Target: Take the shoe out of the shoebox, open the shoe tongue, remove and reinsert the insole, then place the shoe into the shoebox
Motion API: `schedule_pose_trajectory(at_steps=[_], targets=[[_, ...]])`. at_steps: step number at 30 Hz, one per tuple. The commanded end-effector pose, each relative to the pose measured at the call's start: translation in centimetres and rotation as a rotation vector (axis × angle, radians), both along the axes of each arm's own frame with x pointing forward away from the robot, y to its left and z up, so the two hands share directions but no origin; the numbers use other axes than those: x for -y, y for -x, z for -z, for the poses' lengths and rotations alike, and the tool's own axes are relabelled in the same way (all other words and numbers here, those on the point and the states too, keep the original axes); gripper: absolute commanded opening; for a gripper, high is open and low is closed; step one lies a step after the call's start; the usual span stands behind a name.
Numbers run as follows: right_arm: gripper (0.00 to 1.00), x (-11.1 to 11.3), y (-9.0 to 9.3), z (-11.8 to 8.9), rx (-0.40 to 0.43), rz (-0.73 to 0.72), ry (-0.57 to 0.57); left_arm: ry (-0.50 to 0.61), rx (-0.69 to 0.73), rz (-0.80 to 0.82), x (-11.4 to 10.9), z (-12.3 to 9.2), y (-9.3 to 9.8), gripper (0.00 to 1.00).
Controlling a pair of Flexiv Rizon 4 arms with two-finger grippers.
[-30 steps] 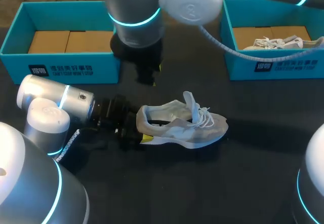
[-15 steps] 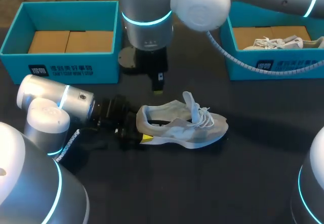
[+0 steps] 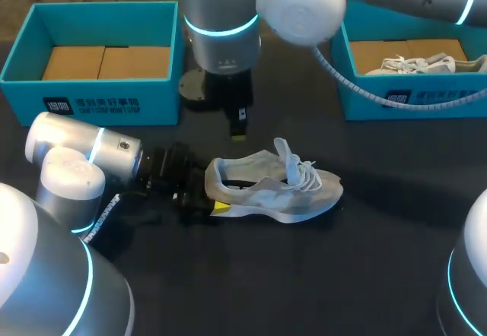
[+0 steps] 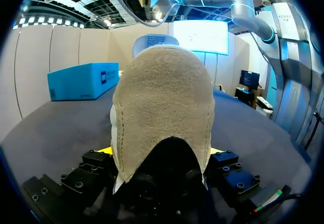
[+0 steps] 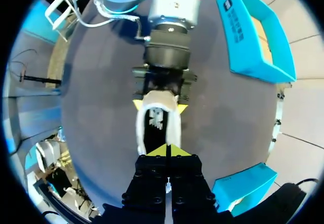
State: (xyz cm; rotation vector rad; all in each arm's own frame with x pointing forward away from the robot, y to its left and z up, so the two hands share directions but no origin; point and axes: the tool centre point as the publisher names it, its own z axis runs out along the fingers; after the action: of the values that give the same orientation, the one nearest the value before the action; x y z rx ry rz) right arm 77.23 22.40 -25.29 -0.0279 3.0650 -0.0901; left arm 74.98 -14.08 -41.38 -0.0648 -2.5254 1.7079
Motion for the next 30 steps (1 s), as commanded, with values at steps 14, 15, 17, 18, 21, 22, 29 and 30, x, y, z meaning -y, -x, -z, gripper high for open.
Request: schedule_pose_trajectory(at_steps=[14,15,17,18,21,22,29,30], targets=[[0.00,2.2,1.3,8.4,0.027,0.002,-0.021,-0.003,0.000,0.002,0.0,-0.1,0.0,0.00],[0.00,2.4,1.3,8.8,0.030,0.008,-0.037,-0.003,0.000,0.002,0.0,-0.1,0.0,0.00],[0.00,2.7,1.3,9.3,0.028,0.016,-0.041,-0.003,0.000,0.002,0.0,-0.1,0.0,0.00],[0.00,2.8,1.2,9.6,0.026,0.016,-0.040,-0.003,0.000,0.002,0.0,-0.1,0.0,0.00],[0.00,3.0,1.0,10.1,0.010,0.001,-0.022,-0.003,0.000,0.002,0.0,-0.1,0.0,0.00],[0.00,3.2,1.1,10.2,0.011,0.002,-0.022,-0.003,0.000,0.002,0.0,-0.1,0.0,0.00],[0.00,4.2,2.0,10.8,-0.015,0.023,-0.003,-0.003,0.000,0.002,0.0,-0.1,0.0,0.00],[0.00,4.3,2.1,10.8,-0.016,0.023,-0.004,-0.003,0.000,0.002,0.0,-0.1,0.0,0.00]])
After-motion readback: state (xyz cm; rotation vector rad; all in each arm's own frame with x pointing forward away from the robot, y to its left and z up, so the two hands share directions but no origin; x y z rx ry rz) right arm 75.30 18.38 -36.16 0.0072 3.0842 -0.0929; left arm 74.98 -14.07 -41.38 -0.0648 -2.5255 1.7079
